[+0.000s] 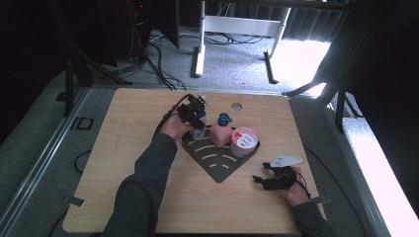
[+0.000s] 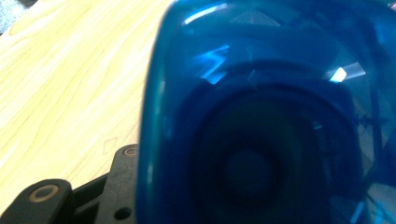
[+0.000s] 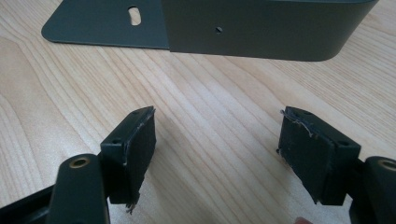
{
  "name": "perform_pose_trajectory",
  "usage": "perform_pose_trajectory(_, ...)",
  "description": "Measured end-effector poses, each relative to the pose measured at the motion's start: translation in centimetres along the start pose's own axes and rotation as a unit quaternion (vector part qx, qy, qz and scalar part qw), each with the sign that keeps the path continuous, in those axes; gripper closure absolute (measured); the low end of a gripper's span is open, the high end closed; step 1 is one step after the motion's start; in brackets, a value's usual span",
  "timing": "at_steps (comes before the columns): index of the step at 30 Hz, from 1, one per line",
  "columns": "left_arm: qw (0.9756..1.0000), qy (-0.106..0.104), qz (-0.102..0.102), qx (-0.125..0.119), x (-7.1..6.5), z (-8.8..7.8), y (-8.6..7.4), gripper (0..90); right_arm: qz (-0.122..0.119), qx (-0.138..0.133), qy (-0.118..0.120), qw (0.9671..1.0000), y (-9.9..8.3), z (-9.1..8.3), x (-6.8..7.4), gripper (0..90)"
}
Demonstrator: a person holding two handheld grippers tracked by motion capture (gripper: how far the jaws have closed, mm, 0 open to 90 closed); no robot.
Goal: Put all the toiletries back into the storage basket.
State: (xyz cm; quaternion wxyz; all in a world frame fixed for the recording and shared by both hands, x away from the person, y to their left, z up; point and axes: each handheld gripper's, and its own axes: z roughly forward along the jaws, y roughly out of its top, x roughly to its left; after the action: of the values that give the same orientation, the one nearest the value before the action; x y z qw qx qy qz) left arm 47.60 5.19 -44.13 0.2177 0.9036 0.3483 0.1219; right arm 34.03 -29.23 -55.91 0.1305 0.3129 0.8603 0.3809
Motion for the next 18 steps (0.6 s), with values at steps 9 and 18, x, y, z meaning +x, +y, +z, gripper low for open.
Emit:
perform_pose_trajectory(9, 1.0000, -0.001, 0.005, -0.007, -0.25, 0.48, 0.34, 54.9, -0.001, 0.000, 0.001, 1.0000, -0.05, -0.06, 0.02, 27.1)
perform_pose_trajectory(18, 0.9998, -0.006, 0.008, -0.018, -0.65, 0.76, 0.75, 54.9, -0.002, 0.000, 0.001, 1.0000, -0.07, -0.07, 0.02, 27.1)
